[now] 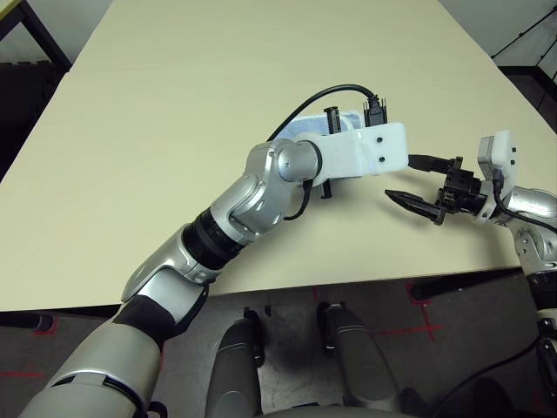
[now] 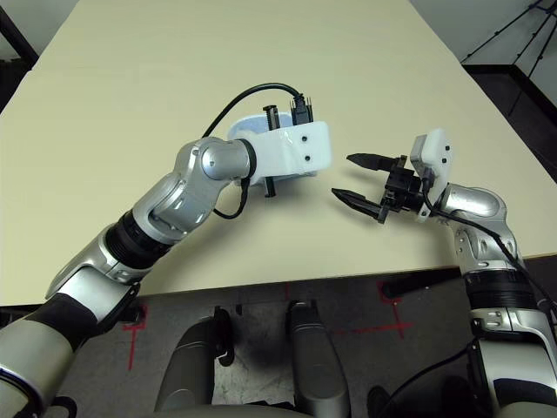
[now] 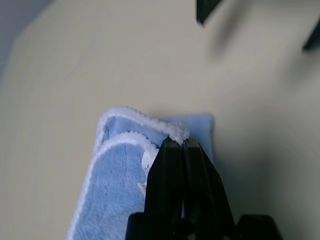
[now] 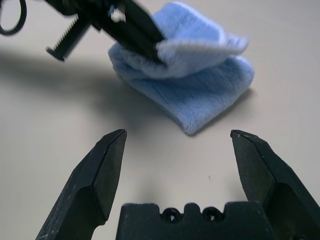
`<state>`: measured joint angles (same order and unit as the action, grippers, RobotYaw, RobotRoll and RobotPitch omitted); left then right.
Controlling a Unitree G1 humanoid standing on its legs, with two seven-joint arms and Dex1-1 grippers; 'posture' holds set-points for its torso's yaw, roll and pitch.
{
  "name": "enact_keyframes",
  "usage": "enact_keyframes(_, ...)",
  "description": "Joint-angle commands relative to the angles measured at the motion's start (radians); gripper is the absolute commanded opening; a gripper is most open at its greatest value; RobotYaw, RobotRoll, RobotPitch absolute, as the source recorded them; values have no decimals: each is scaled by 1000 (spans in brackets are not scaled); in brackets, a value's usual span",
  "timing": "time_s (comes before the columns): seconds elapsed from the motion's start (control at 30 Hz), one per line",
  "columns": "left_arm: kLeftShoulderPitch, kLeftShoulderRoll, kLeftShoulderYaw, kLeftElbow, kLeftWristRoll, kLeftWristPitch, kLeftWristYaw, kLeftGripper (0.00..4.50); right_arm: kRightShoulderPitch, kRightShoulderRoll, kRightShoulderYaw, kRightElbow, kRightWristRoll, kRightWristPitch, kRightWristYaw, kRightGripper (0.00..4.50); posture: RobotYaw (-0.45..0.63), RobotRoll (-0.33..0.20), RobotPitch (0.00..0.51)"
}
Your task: Fold the towel and set it aside.
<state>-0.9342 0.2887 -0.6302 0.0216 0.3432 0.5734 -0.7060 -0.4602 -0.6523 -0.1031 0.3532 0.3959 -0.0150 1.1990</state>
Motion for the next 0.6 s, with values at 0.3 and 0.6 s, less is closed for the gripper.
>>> enact_keyframes(0.3, 37, -43, 71, 50, 2, -16, 44, 1454, -1, -8, -14, -5, 5, 11, 3, 4500, -306, 0, 231)
enact_keyframes(0.6, 15, -81, 260, -40, -86, 109, 52, 4464, -20, -16, -15, 19, 2, 9, 15, 4500, -280, 0, 238)
